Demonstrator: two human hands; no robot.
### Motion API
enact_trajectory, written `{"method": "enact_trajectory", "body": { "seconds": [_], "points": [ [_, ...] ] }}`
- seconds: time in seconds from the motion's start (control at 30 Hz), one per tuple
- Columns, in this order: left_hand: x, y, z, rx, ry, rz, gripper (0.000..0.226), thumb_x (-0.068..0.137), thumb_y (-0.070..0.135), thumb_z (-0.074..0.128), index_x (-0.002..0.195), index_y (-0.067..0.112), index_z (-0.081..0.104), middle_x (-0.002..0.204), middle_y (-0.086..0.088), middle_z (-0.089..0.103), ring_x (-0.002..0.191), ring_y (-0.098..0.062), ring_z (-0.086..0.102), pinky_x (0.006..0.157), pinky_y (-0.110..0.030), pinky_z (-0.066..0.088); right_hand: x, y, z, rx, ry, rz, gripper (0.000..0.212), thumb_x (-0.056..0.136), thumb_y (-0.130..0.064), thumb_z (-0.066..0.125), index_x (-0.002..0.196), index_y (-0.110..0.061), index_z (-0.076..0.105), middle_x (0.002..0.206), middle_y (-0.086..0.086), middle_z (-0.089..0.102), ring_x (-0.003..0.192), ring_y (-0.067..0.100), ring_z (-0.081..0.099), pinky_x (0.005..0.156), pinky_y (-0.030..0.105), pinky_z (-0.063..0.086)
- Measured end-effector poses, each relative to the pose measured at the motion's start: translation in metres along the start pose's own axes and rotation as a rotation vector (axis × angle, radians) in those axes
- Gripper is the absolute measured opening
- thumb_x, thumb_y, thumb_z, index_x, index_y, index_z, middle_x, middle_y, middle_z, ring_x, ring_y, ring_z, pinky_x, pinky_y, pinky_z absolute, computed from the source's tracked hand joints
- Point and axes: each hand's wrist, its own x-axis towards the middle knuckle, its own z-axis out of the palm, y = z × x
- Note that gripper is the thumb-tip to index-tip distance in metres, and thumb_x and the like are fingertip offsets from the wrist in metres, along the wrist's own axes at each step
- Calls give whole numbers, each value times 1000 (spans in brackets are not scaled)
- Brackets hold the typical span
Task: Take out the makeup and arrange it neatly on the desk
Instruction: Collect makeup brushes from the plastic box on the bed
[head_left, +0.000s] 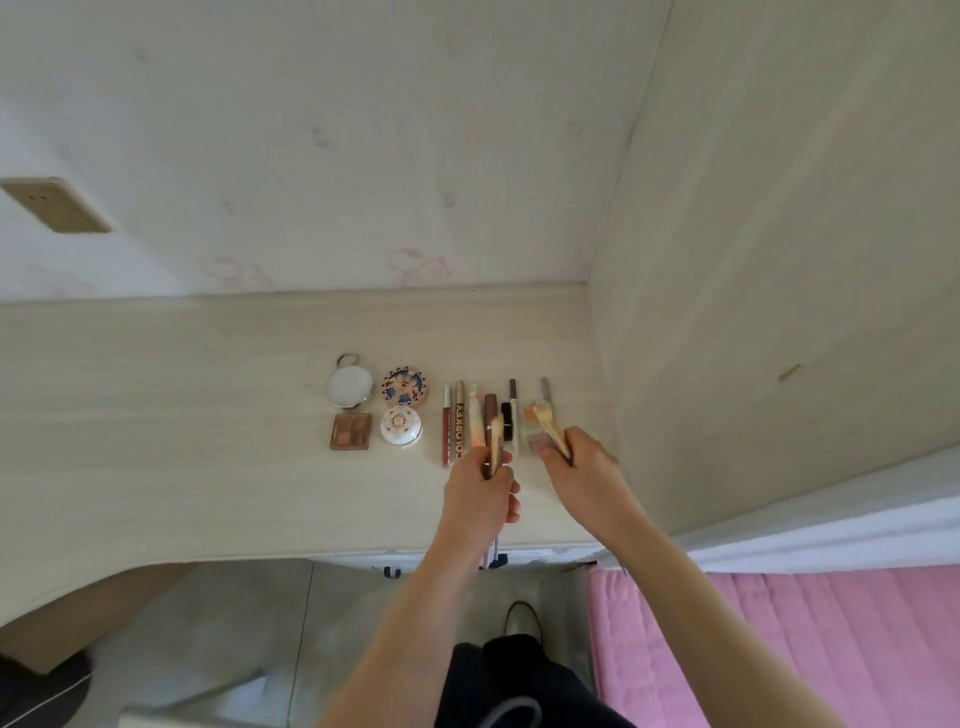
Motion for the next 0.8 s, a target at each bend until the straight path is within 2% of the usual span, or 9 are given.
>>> {"method": "enact_trajectory", "body": {
  "seconds": [0.17,0.3,0.4,0.57,0.67,0.8],
  "points": [
    [32,17,13,-23,-82,-33,13,94,3,45,92,4,58,66,-6,55,51,-16,50,51,-25,46,34,-4,-12,18,2,74,14,98,-25,43,90,-16,50,75,0,53,60,12,47,49,22,34],
    [62,26,18,5,-147,-70,12,95,6,47,94,0,58,67,-7,56,52,-16,52,51,-26,47,55,-8,-16,40,60,105,14,97,-20,42,98,-13,55,87,5,60,69,16,53,58,25,41],
    [77,33,17,-28,-220,-110,13,96,5,47,92,3,59,64,-5,56,52,-16,52,52,-26,47,67,-11,-16,39,101,154,17,96,-19,44,102,-11,57,93,7,62,75,19,55,60,25,41],
    [96,39,20,-45,-293,-171,19,99,15,49,93,0,58,61,-5,56,51,-16,53,51,-27,47,81,-8,-13,17,156,259,17,92,-14,47,104,-11,58,98,6,63,83,22,55,68,27,39],
    [105,43,28,-59,-300,-198,20,100,10,42,89,-1,55,61,-9,53,47,-17,50,45,-25,43,87,-4,-14,-40,168,288,17,91,-15,48,104,-8,58,99,9,64,82,24,55,70,29,41],
    [115,47,45,-73,-292,-275,20,98,2,41,82,1,53,53,-6,50,39,-13,47,42,-23,39,92,7,-14,-62,197,296,15,90,-14,52,103,-6,55,102,10,65,91,29,60,75,33,45]
  ]
}}
